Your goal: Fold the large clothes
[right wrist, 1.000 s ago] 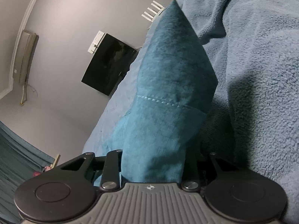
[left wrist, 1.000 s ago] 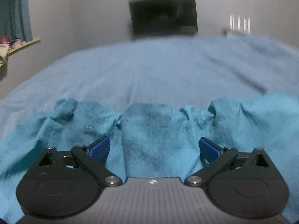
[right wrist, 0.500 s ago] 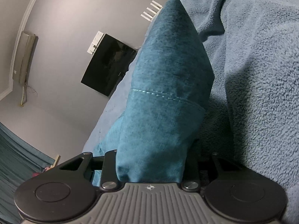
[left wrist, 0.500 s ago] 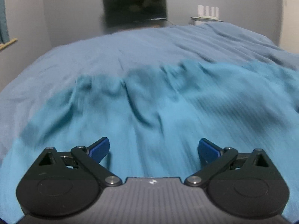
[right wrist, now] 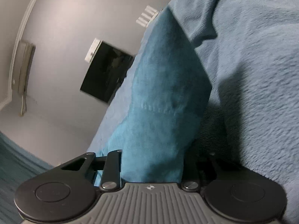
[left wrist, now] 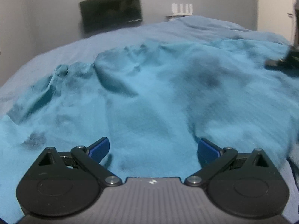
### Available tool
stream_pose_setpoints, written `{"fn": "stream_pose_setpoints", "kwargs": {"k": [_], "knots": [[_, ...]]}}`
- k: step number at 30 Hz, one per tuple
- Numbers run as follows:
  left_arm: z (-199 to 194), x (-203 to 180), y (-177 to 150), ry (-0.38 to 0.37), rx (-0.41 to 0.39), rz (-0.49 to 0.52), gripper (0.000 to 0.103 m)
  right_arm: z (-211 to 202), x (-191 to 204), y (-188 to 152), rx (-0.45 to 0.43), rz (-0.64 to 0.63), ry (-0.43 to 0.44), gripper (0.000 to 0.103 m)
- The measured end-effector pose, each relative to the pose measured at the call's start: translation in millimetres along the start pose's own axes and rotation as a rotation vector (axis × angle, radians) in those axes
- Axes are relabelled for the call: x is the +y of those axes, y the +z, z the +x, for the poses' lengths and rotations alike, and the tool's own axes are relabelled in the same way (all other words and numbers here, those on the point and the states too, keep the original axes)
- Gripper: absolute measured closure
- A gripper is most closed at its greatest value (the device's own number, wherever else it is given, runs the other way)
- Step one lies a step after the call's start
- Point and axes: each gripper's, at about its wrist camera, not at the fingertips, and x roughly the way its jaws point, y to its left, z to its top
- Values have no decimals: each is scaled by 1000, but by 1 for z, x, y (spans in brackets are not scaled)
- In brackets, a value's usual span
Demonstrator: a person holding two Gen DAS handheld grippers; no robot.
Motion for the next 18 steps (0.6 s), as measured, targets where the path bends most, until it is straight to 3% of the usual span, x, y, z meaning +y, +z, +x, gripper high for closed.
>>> {"fn": "stream_pose_setpoints", "kwargs": {"k": [2, 6, 11, 15, 18], "knots": [[3, 0, -5, -9, 13, 18, 1, 1, 0, 0, -10, 1, -8, 69], [14, 5, -15, -38, 32, -2, 0, -2, 21, -6, -31, -98, -38, 84], [17, 4, -20, -39, 29, 16, 0, -17, 100, -31, -60, -465, 3, 89], [16, 9, -20, -57, 29, 3, 0, -22, 174, -81, -43, -805, 81, 89], [2, 28, -9, -69, 55, -19, 12, -24, 211, -118, -34, -990, 133, 89]]}}
